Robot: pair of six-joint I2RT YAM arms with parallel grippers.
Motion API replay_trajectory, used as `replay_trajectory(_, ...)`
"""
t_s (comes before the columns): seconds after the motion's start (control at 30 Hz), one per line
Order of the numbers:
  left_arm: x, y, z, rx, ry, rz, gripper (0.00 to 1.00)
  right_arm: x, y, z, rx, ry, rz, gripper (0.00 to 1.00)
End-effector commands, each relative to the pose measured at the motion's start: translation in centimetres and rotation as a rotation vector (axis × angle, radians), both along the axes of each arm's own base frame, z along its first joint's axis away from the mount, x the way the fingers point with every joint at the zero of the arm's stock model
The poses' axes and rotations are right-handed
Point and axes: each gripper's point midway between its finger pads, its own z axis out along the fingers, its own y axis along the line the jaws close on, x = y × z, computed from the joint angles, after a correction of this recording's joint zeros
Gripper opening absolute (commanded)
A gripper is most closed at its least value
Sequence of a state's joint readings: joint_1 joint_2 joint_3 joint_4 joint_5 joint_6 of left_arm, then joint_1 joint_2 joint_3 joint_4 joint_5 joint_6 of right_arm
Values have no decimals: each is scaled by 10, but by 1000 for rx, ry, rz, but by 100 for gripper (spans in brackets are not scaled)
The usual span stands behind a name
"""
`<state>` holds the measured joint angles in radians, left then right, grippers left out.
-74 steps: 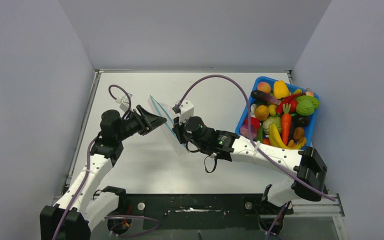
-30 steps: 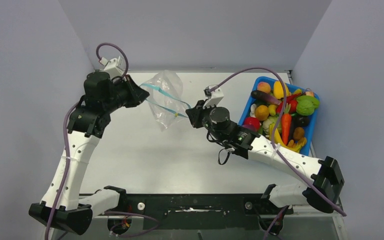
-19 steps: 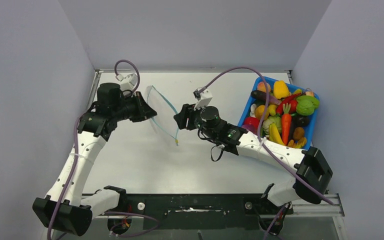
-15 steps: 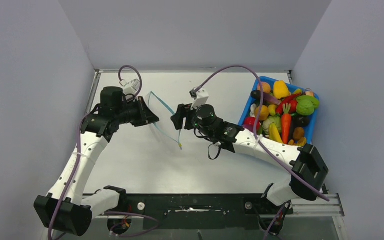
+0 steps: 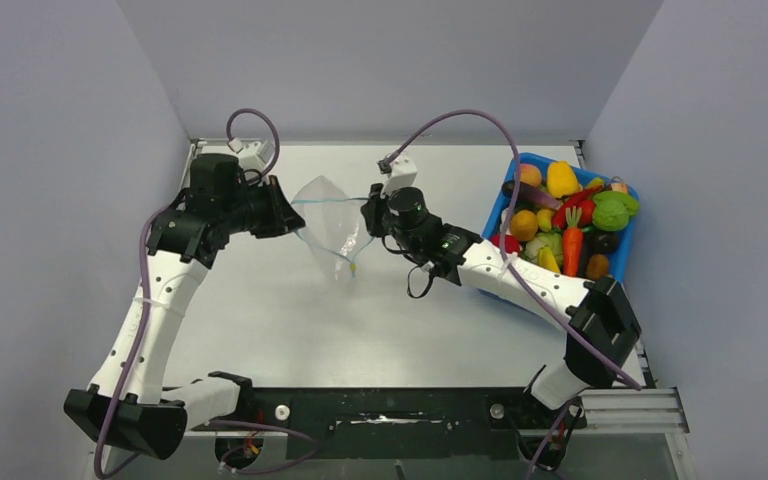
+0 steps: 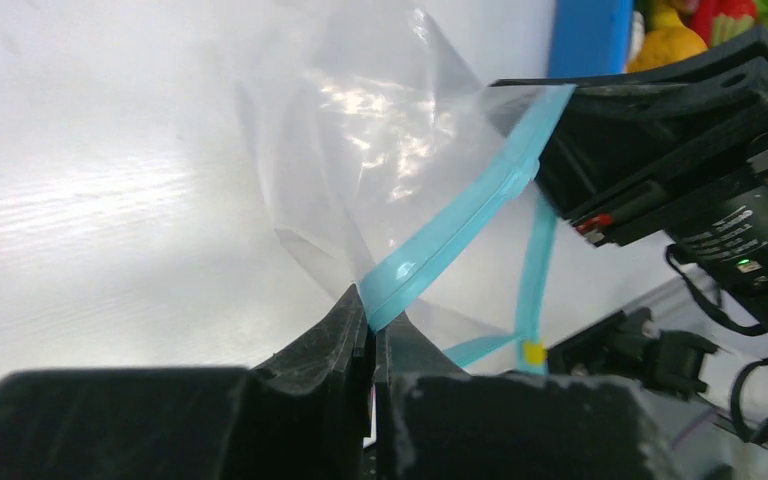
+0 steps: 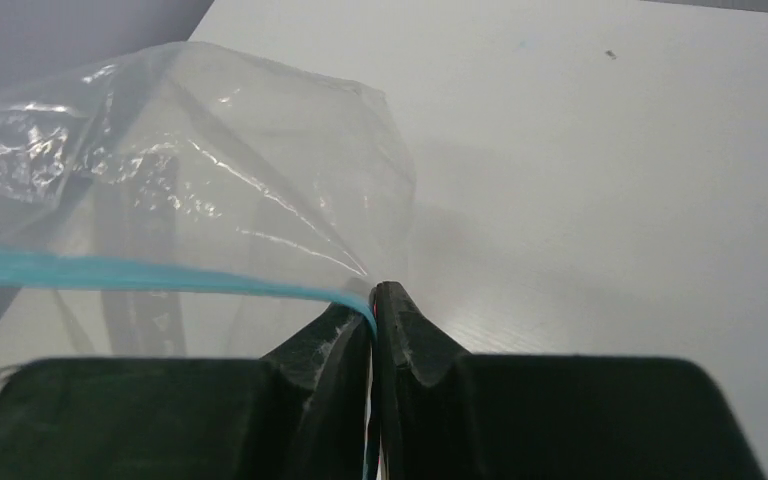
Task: Place the food in the zip-top bag and seal the zipper
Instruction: Open the zipper of the food storage bag at the center of the board.
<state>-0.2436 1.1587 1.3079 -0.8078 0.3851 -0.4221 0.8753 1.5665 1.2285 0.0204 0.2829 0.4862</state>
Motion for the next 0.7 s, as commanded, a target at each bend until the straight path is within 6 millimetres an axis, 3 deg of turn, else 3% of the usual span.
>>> replay_trajectory(0.0,7,50,25,267,-74,128,0,26,-59,32,-2,-94,-177,7)
replay_trajectory(0.07,11,53,33,269,-99,158,0,23,-62,20,-10,-75,-178,6)
replay_trajectory(0.27,18,28,46,129,-180,102,0,6,-33,3,55,-33,-84,9)
replay_trajectory(0.4,20,21,48,116,-264,85,0,-5,-12,9,113,-9,9,21)
replay_trajectory(0.53,23,14,44,211,-271,57,0,-17,6,21,152,-35,82,28)
replay_trajectory(0.67,24,-10,35,283,-287,2,0,-21,14,22,143,-23,118,50)
